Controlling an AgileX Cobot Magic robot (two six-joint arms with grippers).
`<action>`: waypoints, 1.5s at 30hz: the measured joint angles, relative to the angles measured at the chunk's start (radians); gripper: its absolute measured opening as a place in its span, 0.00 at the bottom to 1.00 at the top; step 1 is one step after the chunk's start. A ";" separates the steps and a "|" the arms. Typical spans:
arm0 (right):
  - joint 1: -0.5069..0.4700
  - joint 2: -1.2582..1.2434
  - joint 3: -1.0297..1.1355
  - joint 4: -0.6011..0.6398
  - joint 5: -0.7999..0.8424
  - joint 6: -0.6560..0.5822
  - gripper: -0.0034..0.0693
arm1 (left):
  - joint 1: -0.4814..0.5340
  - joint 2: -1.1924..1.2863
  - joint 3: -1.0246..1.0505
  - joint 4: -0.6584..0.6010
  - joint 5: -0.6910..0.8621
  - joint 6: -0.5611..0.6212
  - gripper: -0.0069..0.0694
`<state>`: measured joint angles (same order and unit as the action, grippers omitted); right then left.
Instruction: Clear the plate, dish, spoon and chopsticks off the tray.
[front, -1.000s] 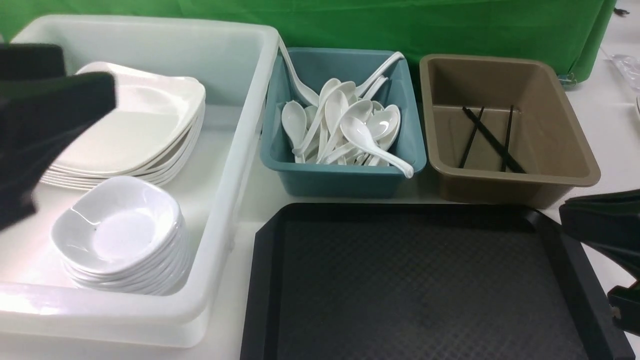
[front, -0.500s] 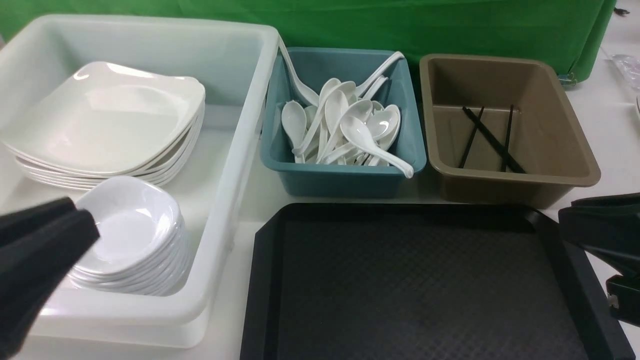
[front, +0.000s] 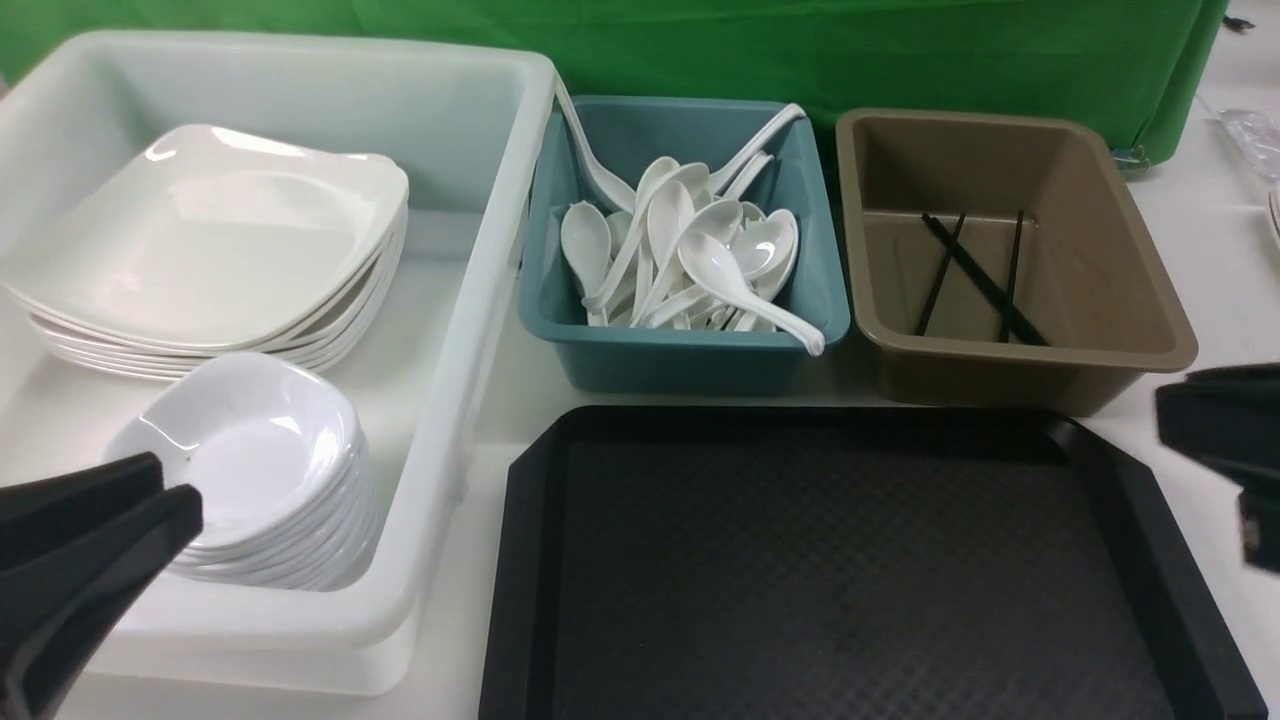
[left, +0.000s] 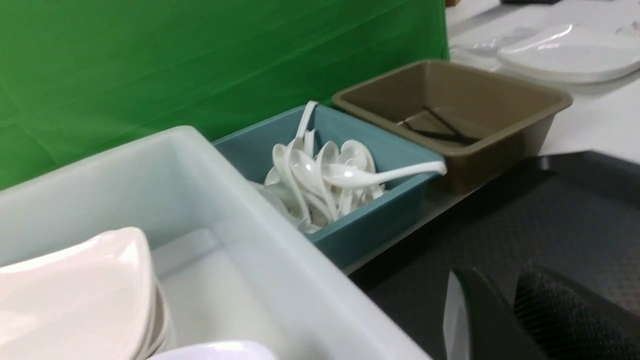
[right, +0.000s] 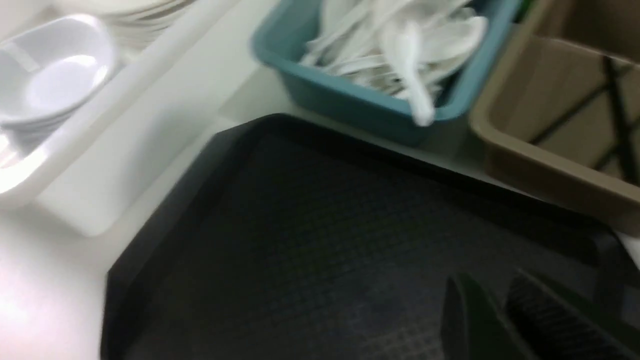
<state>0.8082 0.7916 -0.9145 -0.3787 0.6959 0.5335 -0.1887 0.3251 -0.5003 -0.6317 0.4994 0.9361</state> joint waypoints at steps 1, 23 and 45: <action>-0.061 -0.020 0.015 0.031 -0.011 -0.039 0.19 | 0.000 0.000 0.000 0.011 0.000 0.000 0.23; -0.746 -0.788 0.920 0.272 -0.458 -0.515 0.07 | 0.000 0.000 0.001 0.030 0.004 0.000 0.25; -0.746 -0.790 0.920 0.273 -0.461 -0.490 0.10 | 0.000 0.000 0.006 0.030 0.008 0.000 0.28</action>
<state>0.0625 0.0012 0.0058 -0.1062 0.2346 0.0435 -0.1887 0.3251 -0.4940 -0.6015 0.5075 0.9361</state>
